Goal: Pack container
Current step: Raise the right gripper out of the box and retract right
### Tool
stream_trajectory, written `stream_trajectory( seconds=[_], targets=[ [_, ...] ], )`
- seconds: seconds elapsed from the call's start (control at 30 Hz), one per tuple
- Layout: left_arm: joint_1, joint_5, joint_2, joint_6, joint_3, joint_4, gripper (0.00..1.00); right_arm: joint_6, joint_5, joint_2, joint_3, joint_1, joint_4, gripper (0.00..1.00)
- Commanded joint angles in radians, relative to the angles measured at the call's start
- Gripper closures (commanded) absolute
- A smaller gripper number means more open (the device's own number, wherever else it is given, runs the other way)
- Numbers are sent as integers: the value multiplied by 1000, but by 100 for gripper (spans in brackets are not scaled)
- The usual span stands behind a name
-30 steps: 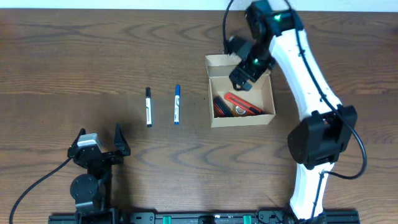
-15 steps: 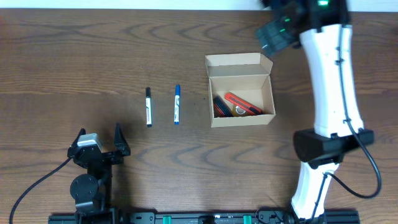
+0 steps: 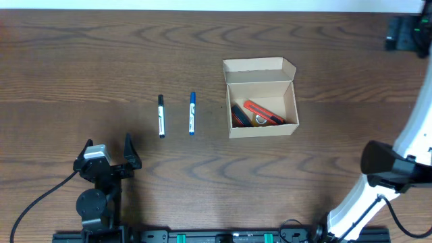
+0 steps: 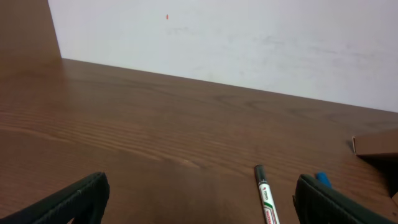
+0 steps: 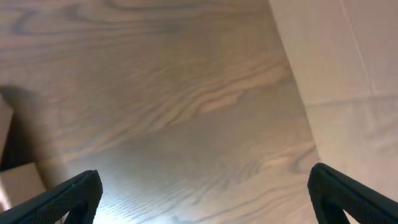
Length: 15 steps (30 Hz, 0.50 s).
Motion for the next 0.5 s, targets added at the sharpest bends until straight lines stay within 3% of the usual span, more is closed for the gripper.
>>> stream_trajectory(
  seconds=[0.0,0.37,0.47],
  targets=[
    [1,8,-7,4,-16,-38,5,35,-53,-16,15,-70,-2,1],
    [2,-18,-7,19,-16,-3,5,35,-169,-16,15,-151,-32,1],
    [2,119,-7,19,-13,8,5,35,-169,-16,15,-151,-32,1]
  ],
)
